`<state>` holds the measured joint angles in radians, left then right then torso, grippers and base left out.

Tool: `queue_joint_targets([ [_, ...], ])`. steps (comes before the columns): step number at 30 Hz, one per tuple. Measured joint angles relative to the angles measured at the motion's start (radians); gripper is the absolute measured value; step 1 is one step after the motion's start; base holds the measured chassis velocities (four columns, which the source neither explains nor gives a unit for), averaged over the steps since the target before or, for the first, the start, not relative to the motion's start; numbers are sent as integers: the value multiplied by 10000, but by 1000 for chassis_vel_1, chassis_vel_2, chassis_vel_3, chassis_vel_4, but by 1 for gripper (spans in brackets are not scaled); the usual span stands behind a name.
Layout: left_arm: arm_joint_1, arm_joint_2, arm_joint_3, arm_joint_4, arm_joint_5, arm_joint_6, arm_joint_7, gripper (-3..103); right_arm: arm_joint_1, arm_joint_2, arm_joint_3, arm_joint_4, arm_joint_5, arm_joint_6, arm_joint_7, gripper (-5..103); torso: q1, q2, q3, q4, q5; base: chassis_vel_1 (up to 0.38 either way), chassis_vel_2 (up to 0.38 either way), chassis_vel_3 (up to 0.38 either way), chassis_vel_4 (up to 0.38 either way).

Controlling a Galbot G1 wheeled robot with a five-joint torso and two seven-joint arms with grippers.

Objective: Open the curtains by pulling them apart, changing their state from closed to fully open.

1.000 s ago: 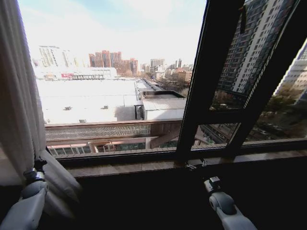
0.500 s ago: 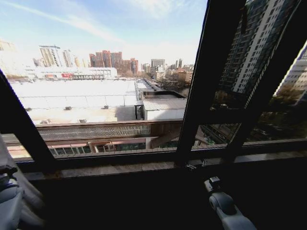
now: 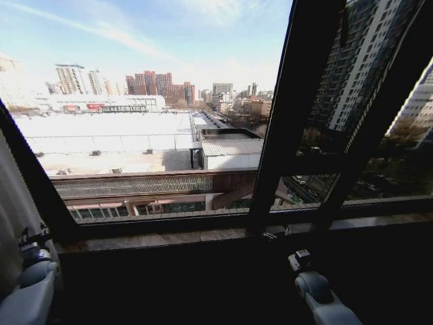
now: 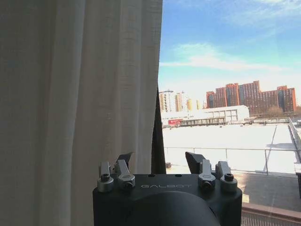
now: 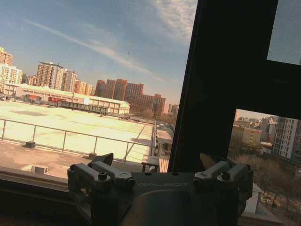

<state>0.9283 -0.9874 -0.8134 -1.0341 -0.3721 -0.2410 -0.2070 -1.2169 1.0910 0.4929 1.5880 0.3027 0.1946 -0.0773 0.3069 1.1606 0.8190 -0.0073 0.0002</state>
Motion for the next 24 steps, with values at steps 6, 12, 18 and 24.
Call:
queue_joint_targets([
  [6, 997, -1204, 175, -2096, 629, 89, 180, 82, 0, 0, 0, 0, 0, 0, 0, 100, 0, 0, 0, -4, 0, 0, 0, 0, 0],
  [12, 2072, -2085, 577, -3892, 442, 105, 997, 99, 0, 0, 0, 0, 0, 0, -1, 100, 0, 0, 0, -1, 0, 0, 0, 0, 0],
  [18, 2813, -2612, 648, -4823, -532, 199, 1929, 100, 0, 0, 0, 0, 0, 0, 0, 100, 1, 0, 0, -2, 2, 0, 0, 0, 0],
  [24, 3285, -2863, 724, -5039, -731, 431, 1810, 100, 0, 0, 0, 0, 0, 0, 0, 100, 0, 0, 0, -1, -3, 0, 0, 0, 0],
])
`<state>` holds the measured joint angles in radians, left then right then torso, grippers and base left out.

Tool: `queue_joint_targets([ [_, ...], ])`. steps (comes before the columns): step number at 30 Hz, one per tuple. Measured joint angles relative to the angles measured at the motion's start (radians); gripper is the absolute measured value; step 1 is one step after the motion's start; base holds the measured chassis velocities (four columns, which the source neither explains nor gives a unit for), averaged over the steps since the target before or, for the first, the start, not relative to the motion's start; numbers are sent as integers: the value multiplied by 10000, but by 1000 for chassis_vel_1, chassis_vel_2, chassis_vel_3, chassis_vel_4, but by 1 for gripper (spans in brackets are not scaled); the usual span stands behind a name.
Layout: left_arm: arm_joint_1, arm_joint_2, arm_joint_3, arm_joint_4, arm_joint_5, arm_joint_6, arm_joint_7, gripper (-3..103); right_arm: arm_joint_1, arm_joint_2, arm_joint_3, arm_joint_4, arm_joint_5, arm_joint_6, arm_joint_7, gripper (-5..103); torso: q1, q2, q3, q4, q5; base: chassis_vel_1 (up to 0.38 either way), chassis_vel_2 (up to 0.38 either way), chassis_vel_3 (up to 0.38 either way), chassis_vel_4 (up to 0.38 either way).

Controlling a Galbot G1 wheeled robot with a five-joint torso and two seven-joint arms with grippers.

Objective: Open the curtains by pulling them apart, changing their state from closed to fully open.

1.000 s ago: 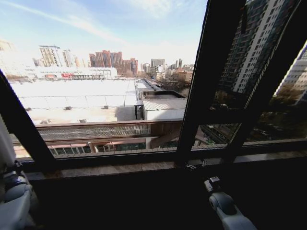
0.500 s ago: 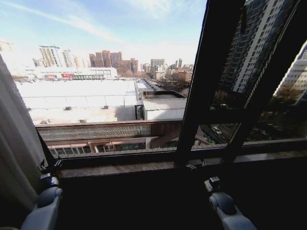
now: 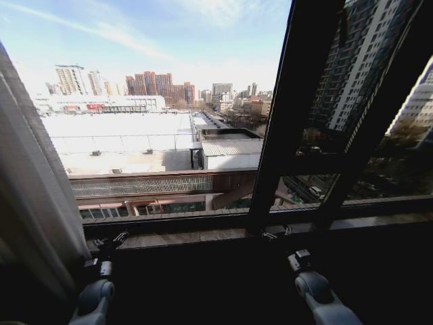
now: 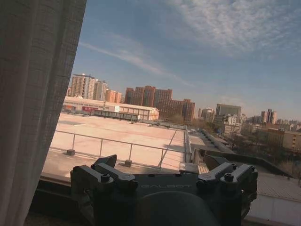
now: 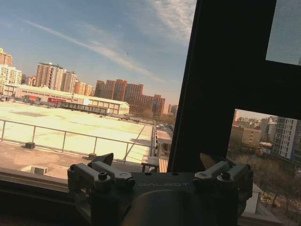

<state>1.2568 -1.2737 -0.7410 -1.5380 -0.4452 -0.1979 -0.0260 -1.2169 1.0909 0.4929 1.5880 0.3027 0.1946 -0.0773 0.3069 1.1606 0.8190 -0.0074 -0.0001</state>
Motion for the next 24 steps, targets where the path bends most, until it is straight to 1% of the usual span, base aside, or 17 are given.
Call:
queue_joint_targets([
  [2, 145, -71, 40, -80, 64, -161, 65, 100, 0, 0, 0, 0, 0, 0, 0, 100, 0, 0, 0, -1, 1, 0, 0, 0, 0],
  [12, 345, -21, 35, -374, 277, -392, 273, 100, 0, 0, 0, 0, 0, 0, 0, 100, 0, 0, 0, -1, 1, 0, 0, 0, 0],
  [24, 353, -5, 29, -382, 299, -413, 287, 100, 0, 0, 0, 0, 0, 0, 0, 100, 0, 0, 0, -1, 0, 0, 0, 0, 0],
])
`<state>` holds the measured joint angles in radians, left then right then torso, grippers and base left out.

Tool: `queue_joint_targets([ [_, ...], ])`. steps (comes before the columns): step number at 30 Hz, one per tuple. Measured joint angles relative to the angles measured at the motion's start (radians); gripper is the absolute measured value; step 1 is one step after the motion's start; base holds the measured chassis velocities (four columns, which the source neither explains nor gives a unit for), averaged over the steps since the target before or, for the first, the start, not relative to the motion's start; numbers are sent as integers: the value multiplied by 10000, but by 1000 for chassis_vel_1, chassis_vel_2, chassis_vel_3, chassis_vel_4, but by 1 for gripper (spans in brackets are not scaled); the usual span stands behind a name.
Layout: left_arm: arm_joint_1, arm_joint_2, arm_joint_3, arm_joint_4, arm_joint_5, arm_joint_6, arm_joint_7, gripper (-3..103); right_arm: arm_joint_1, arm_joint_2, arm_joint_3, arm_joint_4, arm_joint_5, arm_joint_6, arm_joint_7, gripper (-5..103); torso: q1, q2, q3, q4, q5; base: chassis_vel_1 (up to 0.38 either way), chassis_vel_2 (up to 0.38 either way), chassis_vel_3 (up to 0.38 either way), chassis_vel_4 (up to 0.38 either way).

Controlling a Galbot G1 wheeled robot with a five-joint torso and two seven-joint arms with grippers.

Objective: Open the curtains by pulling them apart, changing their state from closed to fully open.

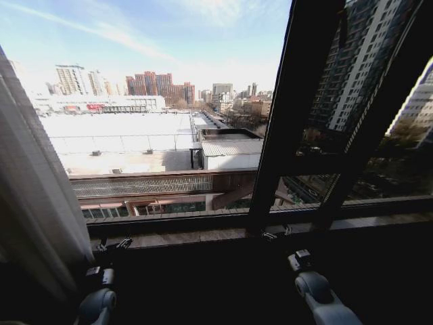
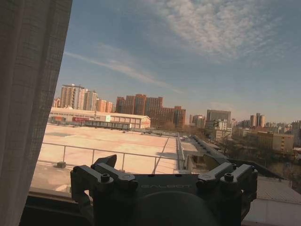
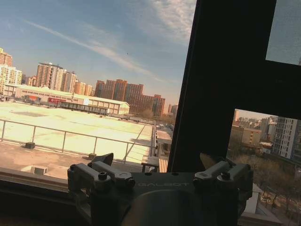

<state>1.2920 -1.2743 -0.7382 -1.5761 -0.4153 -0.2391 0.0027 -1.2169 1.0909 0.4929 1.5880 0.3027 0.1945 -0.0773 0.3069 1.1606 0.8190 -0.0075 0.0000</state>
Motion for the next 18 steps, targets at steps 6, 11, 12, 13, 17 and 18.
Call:
queue_joint_targets([
  [6, -6, 6, -3, 12, 4, -4, 0, 100, 0, 0, 0, 0, 0, 0, 0, 100, 0, 0, 0, 0, 0, 0, 0, 0, 0],
  [11, -10, 9, -5, 19, 4, -4, -2, 100, 0, 0, 0, 1, 0, 0, 0, 100, 0, 0, 0, 1, -1, -13, -11, 12, 9],
  [12, -11, 11, -5, 21, 4, -4, -2, 100, 0, 0, 0, 0, 0, 0, 0, 100, 0, 0, 0, 1, -1, -67, -54, 100, 83],
  [13, -11, 12, -6, 23, 4, -4, -4, 100, 0, 0, 0, 1, 0, 0, 0, 100, 0, 0, 0, 2, -1, -112, -77, 100, 112],
  [17, -13, 12, -6, 26, 4, -4, -6, 100, -1, 0, 0, 0, 0, 0, 0, 100, 0, 0, 0, 1, -1, -131, -147, 145, 126],
  [18, -14, 12, -5, 27, 4, -4, -7, 100, 0, 0, 0, 0, 0, 0, 0, 100, 0, 0, 0, 0, -1, -184, -217, 183, 174],
])
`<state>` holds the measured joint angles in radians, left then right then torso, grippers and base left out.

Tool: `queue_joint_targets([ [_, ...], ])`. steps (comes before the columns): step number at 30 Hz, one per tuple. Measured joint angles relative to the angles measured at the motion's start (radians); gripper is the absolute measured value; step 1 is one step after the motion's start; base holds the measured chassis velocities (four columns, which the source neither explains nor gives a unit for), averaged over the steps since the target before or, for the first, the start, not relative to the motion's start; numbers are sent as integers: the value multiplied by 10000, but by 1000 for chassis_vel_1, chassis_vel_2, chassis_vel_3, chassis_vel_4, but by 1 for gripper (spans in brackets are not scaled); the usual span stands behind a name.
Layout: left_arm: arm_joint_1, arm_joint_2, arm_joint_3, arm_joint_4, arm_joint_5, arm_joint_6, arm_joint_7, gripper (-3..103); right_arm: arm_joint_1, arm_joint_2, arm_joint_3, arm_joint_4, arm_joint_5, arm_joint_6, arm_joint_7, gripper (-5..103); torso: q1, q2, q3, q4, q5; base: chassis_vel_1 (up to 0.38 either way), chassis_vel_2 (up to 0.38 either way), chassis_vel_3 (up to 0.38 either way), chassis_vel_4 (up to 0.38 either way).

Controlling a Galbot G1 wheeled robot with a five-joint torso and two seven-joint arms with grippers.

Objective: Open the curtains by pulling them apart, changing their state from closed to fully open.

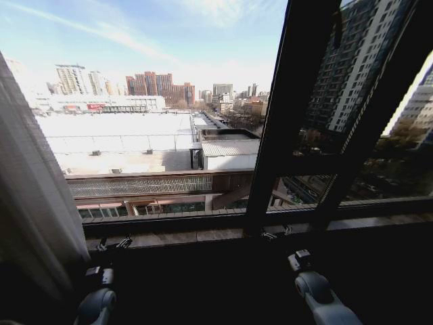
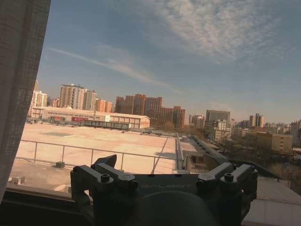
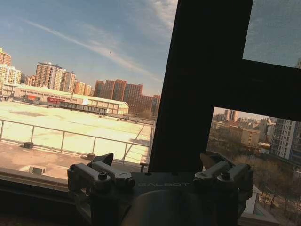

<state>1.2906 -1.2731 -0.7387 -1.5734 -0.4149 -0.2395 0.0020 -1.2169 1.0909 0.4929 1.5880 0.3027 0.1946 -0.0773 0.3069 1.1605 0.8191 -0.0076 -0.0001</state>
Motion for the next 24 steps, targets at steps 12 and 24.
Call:
queue_joint_targets([
  [12, -6, 1, 1, 7, 0, 0, -4, 100, 0, 0, 0, 0, 0, 0, 0, 100, 0, 0, 0, 0, 2, -274, -262, 264, 267],
  [24, -6, 1, 3, 8, 1, 2, -4, 100, 0, 0, 0, 0, 0, 0, 0, 100, 2, 0, 0, 1, 1, -367, -360, 363, 359],
])
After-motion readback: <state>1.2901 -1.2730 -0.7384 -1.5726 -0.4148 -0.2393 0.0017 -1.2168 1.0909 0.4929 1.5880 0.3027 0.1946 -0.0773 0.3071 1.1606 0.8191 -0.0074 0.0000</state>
